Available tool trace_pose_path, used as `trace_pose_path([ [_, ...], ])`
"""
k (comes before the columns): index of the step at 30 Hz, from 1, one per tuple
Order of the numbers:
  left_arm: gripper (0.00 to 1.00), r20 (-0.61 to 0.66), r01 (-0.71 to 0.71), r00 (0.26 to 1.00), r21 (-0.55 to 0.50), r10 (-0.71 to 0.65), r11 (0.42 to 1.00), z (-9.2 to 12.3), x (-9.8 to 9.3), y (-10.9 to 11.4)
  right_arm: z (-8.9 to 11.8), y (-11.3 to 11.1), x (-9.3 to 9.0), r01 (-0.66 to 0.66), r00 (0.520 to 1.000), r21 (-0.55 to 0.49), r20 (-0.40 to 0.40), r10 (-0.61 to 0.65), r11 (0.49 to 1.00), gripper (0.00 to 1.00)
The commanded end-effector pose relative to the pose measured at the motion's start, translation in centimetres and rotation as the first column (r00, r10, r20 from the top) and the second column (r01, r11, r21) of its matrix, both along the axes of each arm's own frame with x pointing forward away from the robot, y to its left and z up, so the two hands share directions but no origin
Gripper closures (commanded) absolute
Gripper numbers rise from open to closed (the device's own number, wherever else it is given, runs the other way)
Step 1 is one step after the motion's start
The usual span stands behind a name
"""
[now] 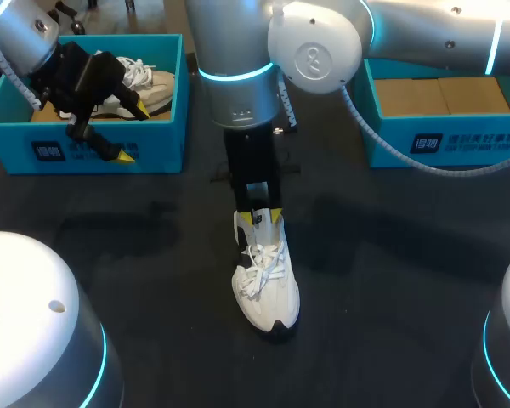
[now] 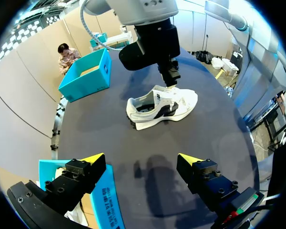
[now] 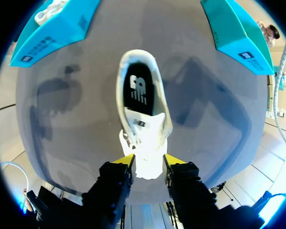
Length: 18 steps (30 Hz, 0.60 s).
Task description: Take the shoe out of the shoebox, open the shoe tongue, remove and reinsert the insole, then place the shoe into the shoebox
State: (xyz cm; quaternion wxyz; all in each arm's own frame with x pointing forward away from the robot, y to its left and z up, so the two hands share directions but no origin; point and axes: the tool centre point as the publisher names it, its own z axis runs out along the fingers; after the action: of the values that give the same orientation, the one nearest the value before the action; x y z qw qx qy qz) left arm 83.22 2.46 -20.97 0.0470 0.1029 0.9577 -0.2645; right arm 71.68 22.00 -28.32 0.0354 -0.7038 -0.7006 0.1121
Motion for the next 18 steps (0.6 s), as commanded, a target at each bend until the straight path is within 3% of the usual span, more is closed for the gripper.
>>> trace_pose_path([
  [1,0.00,-0.002,0.002,1.000,0.002,-0.002,1.000,0.0,0.1,0.0,-0.7,0.3,0.3,-0.003,1.000,0.002,0.003,0.003,1.000,0.76],
  [11,0.00,-0.002,0.002,1.000,0.002,-0.002,1.000,0.0,0.1,0.0,-3.3,-0.6,1.6,0.021,1.000,0.018,-0.012,-0.021,1.000,0.78],
  [13,0.00,-0.002,0.002,1.000,0.002,-0.002,1.000,0.0,0.1,0.0,-3.8,-0.8,1.8,0.025,0.999,0.030,-0.020,-0.024,0.999,0.84],
  [18,0.00,-0.002,0.002,1.000,0.002,-0.002,1.000,0.0,0.1,0.0,-4.7,-0.8,2.3,0.028,0.999,0.039,-0.030,-0.027,0.999,0.83],
])
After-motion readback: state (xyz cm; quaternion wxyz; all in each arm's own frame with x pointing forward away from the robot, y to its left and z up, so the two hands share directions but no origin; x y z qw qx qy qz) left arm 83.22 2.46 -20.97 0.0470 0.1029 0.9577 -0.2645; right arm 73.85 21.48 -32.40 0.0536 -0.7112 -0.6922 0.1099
